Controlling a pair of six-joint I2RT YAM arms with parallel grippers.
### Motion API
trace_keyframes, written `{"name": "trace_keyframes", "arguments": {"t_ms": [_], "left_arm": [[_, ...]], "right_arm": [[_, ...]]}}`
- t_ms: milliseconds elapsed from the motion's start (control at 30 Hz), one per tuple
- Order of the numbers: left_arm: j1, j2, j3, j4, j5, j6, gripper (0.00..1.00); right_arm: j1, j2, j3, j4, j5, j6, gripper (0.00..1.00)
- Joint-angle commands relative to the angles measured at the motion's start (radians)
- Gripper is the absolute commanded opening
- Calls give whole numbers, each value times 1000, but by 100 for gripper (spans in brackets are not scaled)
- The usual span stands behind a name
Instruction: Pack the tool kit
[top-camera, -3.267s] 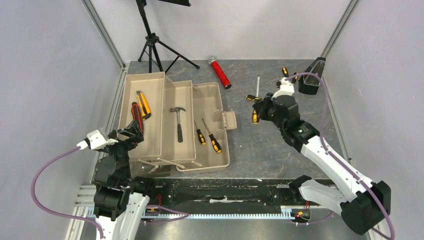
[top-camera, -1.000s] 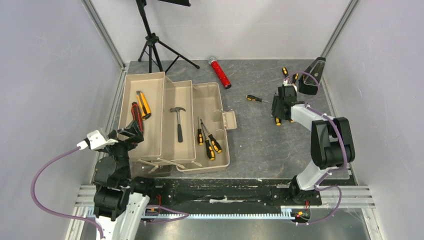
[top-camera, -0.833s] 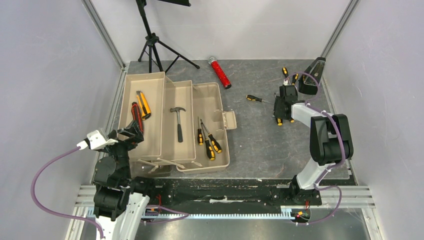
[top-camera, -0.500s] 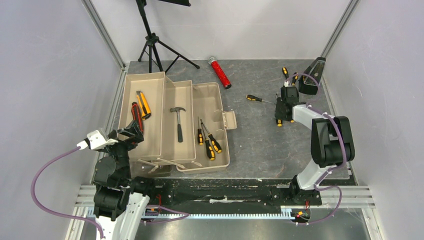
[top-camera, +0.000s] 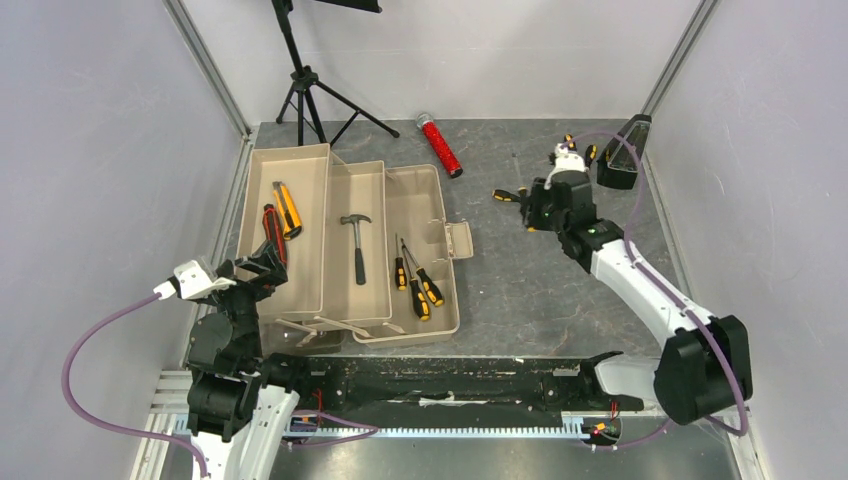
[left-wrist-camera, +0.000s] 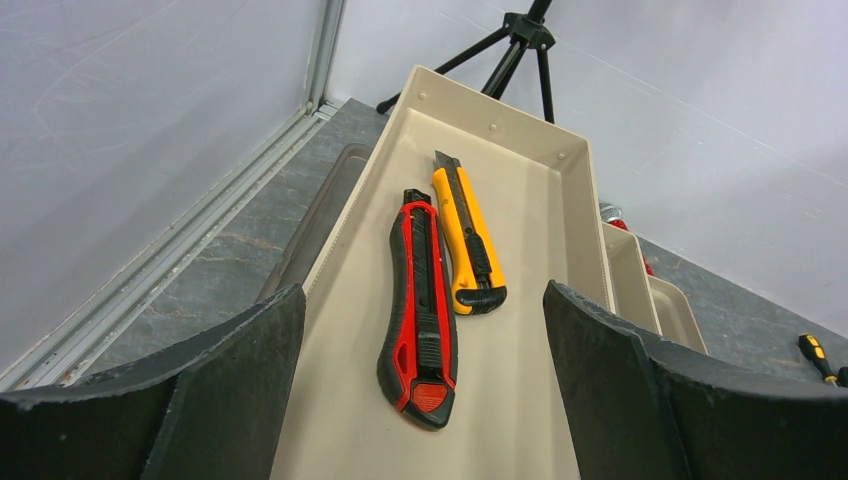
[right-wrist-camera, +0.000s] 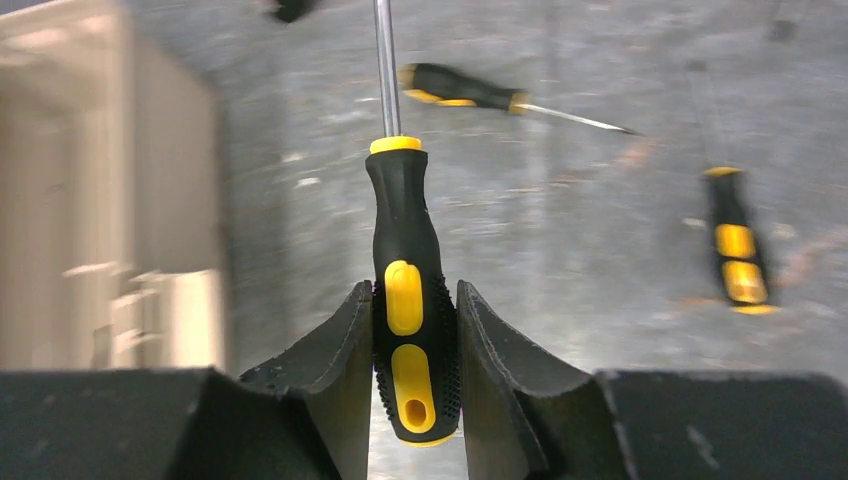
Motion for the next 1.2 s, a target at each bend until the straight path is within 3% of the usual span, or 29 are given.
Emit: {"name": "trace_keyframes", "arguments": {"t_ms": [0, 267, 567, 700, 800, 1033, 1167], "left_arm": [[5, 5, -5, 32, -28, 32, 93], [5, 1, -6, 32, -32, 31, 93], [5, -5, -6, 32, -32, 32, 93], [5, -9, -5, 32, -33, 32, 93], [5, -14, -7, 31, -34, 32, 93], [5, -17, -7, 33, -31, 33, 93], [5, -19, -7, 35, -31, 32, 93]], "right_arm": [[165, -54, 3, 111, -46, 125, 0], [472, 23, 8, 257, -84, 271, 0], [674, 198, 67, 266, 3, 361, 5], [710, 260, 115, 244, 1, 356, 33], [713, 253, 130, 229, 22, 332, 47], [706, 164, 178, 136, 210, 172, 66], [634, 111, 175, 87, 320, 92, 74]]}}
